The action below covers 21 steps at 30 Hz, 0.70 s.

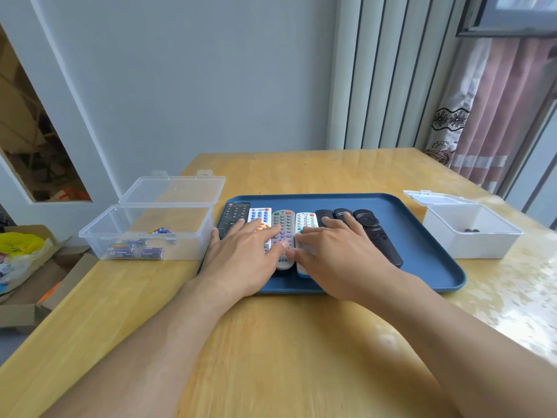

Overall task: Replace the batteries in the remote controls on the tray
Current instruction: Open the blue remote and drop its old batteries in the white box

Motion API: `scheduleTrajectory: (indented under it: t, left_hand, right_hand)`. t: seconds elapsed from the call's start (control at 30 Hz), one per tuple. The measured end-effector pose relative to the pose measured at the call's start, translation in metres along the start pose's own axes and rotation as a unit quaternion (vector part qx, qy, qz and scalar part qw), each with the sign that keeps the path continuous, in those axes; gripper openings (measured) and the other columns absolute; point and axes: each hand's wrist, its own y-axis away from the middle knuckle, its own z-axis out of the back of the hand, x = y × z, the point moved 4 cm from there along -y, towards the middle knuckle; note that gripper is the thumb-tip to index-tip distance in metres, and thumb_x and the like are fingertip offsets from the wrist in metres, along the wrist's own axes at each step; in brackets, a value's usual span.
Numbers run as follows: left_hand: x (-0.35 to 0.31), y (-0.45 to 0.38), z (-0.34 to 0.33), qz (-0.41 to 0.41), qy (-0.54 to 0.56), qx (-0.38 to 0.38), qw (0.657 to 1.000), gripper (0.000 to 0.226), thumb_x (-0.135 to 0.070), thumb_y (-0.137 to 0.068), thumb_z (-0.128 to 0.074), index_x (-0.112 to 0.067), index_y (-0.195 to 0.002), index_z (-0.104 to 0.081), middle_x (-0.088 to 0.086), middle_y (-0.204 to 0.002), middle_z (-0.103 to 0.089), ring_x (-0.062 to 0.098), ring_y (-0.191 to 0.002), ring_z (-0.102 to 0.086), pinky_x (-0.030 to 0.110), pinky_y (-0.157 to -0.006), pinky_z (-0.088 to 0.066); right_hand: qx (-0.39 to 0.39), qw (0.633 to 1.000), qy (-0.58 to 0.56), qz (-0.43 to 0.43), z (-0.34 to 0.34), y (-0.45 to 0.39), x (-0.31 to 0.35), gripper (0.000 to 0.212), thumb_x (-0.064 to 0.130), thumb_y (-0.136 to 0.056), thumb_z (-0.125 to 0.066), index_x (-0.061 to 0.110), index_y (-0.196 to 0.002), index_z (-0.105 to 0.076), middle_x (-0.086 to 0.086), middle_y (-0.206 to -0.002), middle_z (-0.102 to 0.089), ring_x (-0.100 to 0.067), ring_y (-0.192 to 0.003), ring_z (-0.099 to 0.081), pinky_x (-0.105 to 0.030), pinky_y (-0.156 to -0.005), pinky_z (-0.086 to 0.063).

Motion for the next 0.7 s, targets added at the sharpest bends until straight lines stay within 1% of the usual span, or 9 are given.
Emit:
scheduleTrajectory:
  t: [0.03,0.1,0.17,0.23,0.3,0.37,0.43,0.5,0.7]
  left_hand:
    - [0.000,0.000,0.000,0.000,-0.002,0.000,1.000,0.052,-0.062,-0.102,-0.027,-0.049,-0.152,-0.031,-0.012,-0.167,-0.020,0.014,-0.155,-0.009,0.053,-0.124,-0.008]
    - [0.000,0.000,0.001,0.000,-0.008,0.000,1.000,0.053,-0.063,-0.101,-0.026,-0.048,-0.152,-0.031,-0.012,-0.167,-0.020,0.014,-0.155,-0.010,0.052,-0.124,-0.008]
    - [-0.001,0.000,0.001,-0.001,-0.008,0.002,1.000,0.053,-0.063,-0.102,-0.026,-0.047,-0.152,-0.031,-0.011,-0.167,-0.020,0.015,-0.155,-0.009,0.051,-0.124,-0.007]
    - [-0.002,0.000,0.000,-0.004,-0.007,0.002,1.000,0.053,-0.062,-0.102,-0.026,-0.047,-0.153,-0.030,-0.011,-0.167,-0.019,0.016,-0.156,-0.007,0.049,-0.125,-0.004]
    - [-0.002,0.001,0.001,-0.004,-0.005,0.001,1.000,0.052,-0.061,-0.102,-0.026,-0.047,-0.153,-0.030,-0.010,-0.167,-0.018,0.016,-0.156,-0.006,0.048,-0.126,-0.002]
    - [-0.002,0.000,0.001,-0.004,-0.002,0.000,1.000,0.052,-0.061,-0.102,-0.027,-0.048,-0.153,-0.030,-0.011,-0.167,-0.018,0.016,-0.156,-0.005,0.048,-0.126,-0.001]
    - [-0.003,0.000,0.000,-0.004,-0.002,0.000,1.000,0.052,-0.062,-0.102,-0.027,-0.048,-0.152,-0.031,-0.011,-0.167,-0.018,0.016,-0.156,-0.004,0.047,-0.126,-0.002]
    - [-0.002,0.001,0.000,-0.003,-0.003,-0.001,1.000,0.052,-0.062,-0.102,-0.026,-0.048,-0.152,-0.031,-0.011,-0.167,-0.018,0.016,-0.156,-0.004,0.047,-0.126,-0.002]
    - [-0.002,0.000,-0.002,-0.002,-0.008,-0.002,1.000,0.053,-0.062,-0.102,-0.025,-0.048,-0.153,-0.030,-0.012,-0.167,-0.018,0.015,-0.156,-0.005,0.048,-0.125,-0.002]
  right_hand:
    - [-0.009,1.000,0.007,-0.003,0.004,0.001,0.000,0.049,0.065,-0.099,-0.028,0.032,-0.104,-0.064,0.010,-0.120,-0.064,-0.023,-0.129,-0.043,-0.041,-0.114,-0.022]
    - [-0.030,0.999,0.000,-0.022,0.013,0.004,0.001,0.052,0.072,-0.092,-0.040,0.033,-0.110,-0.068,0.008,-0.119,-0.063,-0.020,-0.123,-0.045,-0.034,-0.105,-0.028]
    - [-0.053,0.998,-0.014,-0.040,0.022,0.009,0.005,0.059,0.080,-0.082,-0.049,0.034,-0.114,-0.069,0.006,-0.117,-0.060,-0.018,-0.117,-0.044,-0.031,-0.095,-0.032]
    - [-0.061,0.997,-0.006,-0.055,0.028,0.014,0.010,0.061,0.083,-0.077,-0.052,0.032,-0.104,-0.069,0.007,-0.106,-0.058,-0.016,-0.109,-0.048,-0.030,-0.083,-0.036]
    - [-0.042,0.996,0.008,-0.077,0.031,0.017,0.013,0.059,0.084,-0.074,-0.054,0.028,-0.091,-0.059,0.009,-0.094,-0.058,-0.016,-0.095,-0.054,-0.031,-0.066,-0.036]
    - [-0.018,0.996,0.016,-0.090,0.029,0.019,0.014,0.057,0.083,-0.075,-0.054,0.028,-0.084,-0.047,0.008,-0.084,-0.056,-0.018,-0.079,-0.054,-0.029,-0.054,-0.027]
    - [-0.016,0.995,0.022,-0.094,0.028,0.021,0.015,0.054,0.079,-0.079,-0.053,0.026,-0.082,-0.042,0.007,-0.075,-0.047,-0.020,-0.072,-0.050,-0.029,-0.050,-0.021]
    - [-0.029,0.995,0.024,-0.092,0.028,0.021,0.016,0.049,0.074,-0.082,-0.052,0.026,-0.083,-0.042,0.008,-0.070,-0.042,-0.021,-0.070,-0.049,-0.029,-0.051,-0.022]
    - [-0.036,0.994,-0.004,-0.099,0.026,0.021,0.014,0.034,0.057,-0.082,-0.055,0.024,-0.087,-0.048,0.007,-0.072,-0.047,-0.022,-0.071,-0.053,-0.030,-0.054,-0.028]
